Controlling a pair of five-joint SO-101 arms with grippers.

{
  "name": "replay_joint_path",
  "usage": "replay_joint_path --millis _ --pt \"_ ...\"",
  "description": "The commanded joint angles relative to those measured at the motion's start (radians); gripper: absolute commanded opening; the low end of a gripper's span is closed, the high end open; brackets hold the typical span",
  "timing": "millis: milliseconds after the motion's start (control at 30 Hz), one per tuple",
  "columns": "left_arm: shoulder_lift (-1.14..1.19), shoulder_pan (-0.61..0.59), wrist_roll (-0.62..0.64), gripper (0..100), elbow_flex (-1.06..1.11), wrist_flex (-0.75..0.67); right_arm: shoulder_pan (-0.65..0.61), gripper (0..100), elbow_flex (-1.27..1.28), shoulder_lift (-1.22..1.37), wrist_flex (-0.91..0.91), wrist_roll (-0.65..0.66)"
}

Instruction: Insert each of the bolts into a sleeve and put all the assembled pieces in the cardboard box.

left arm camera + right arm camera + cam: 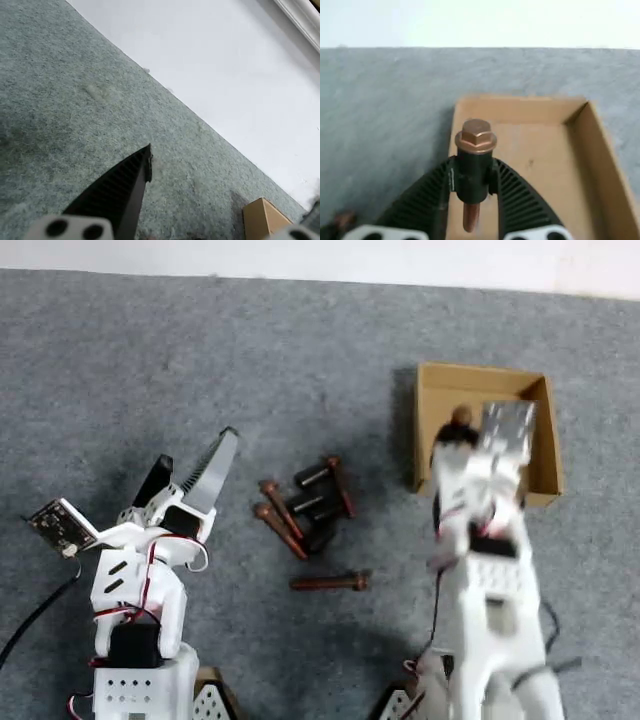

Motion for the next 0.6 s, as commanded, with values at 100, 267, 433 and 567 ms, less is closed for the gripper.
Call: replay_joint_path --millis 100,267,433,567 --pt "-0.008 -0.004 0.006 48 0.021 -0.015 0.082 0.3 -0.519 0.441 0.116 -0.006" --pt "-0.008 -0.004 0.006 48 0.021 -0.015 0.137 0.4 -0.737 0.710 0.214 -0.011" --pt "-0.008 -0.004 0.006 48 0.021 -0.015 0.180 0.5 -0.846 0.846 0.223 -0.008" --pt "-0.008 -0.004 0.006 48 0.021 -0.015 0.185 7.4 -0.862 0.863 0.223 -0.006"
